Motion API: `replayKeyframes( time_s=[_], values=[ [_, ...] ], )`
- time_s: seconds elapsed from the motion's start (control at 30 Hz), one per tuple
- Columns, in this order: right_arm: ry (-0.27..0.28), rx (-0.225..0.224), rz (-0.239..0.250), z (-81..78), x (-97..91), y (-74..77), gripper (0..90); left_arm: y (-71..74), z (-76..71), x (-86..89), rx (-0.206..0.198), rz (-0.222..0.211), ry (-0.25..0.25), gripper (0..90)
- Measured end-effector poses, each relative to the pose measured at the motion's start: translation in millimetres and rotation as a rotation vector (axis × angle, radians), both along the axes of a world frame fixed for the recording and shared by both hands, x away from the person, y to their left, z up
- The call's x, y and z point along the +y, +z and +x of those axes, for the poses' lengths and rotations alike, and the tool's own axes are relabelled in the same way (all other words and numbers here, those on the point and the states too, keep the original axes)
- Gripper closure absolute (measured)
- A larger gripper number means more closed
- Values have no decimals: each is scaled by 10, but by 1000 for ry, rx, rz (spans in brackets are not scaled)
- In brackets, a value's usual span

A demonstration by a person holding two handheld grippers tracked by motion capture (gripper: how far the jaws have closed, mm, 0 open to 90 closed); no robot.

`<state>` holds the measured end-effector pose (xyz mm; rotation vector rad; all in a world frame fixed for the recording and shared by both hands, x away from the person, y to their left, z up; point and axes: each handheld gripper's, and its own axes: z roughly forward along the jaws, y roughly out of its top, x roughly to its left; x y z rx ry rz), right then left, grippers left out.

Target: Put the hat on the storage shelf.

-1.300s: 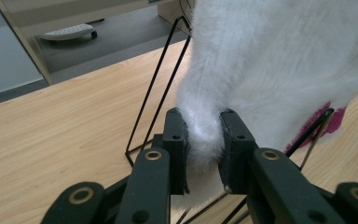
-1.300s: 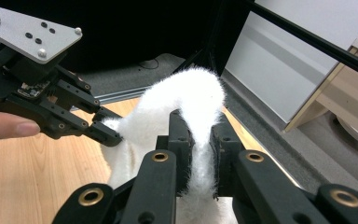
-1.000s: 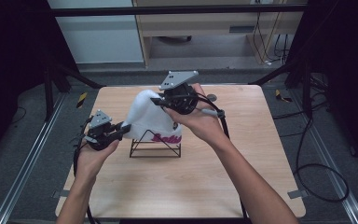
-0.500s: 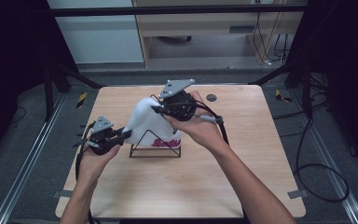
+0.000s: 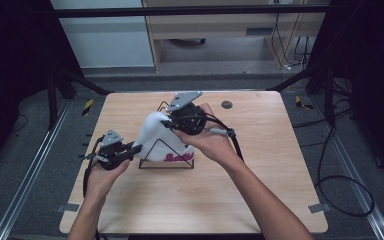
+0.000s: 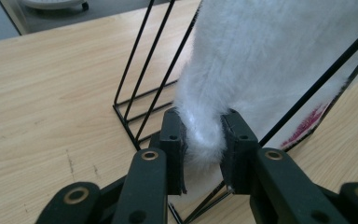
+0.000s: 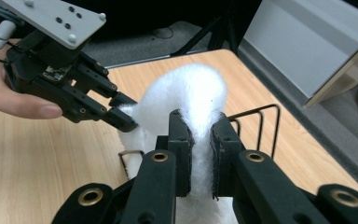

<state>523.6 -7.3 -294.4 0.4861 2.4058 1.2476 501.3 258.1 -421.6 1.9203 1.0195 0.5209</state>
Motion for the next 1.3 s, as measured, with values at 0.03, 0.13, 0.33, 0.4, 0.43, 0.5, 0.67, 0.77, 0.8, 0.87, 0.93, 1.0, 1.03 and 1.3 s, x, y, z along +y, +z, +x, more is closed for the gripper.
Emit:
replayKeyframes(
  time_s=[0.03, 0.13, 0.33, 0.4, 0.43, 0.5, 0.67, 0.77, 0.8, 0.87, 0.93, 1.0, 1.03, 1.3],
  values=[
    [0, 3, -5, -2, 12, -20, 816, -23, 0, 5, 6, 0, 0, 724],
    [-4, 9, -26, -2, 43, -65, 817, -83, -10, 26, 13, -5, 1, 724],
    [-3, 27, -38, 1, 105, -129, 817, -90, -14, 59, 13, 5, 6, 732],
    [-1, 29, -46, 12, 118, -148, 817, -90, -16, 76, 13, 6, 7, 737],
    [-2, 33, -48, 17, 121, -159, 817, -94, -18, 85, 12, 3, 10, 742],
    [-5, 36, -46, 22, 126, -175, 818, -101, -18, 100, 15, 5, 14, 746],
    [-2, 45, -46, 34, 155, -221, 818, -147, -32, 141, 28, 4, 18, 747],
    [1, 49, -42, 28, 175, -226, 818, -155, -43, 166, 29, 3, 23, 747],
    [-1, 53, -42, 26, 182, -231, 817, -152, -46, 177, 29, 2, 27, 747],
    [2, 53, -53, 23, 206, -259, 814, -147, -51, 194, 28, 1, 33, 739],
    [-3, 60, -59, 21, 209, -277, 813, -141, -63, 209, 27, 5, 38, 728],
    [-2, 60, -62, 21, 204, -280, 813, -134, -85, 229, 27, 11, 44, 722],
    [-4, 60, -61, 19, 195, -280, 811, -132, -93, 235, 24, 12, 46, 718],
    [-17, 69, -57, 23, 136, -281, 692, -133, -121, 340, 28, 63, 99, 525]
  ],
)
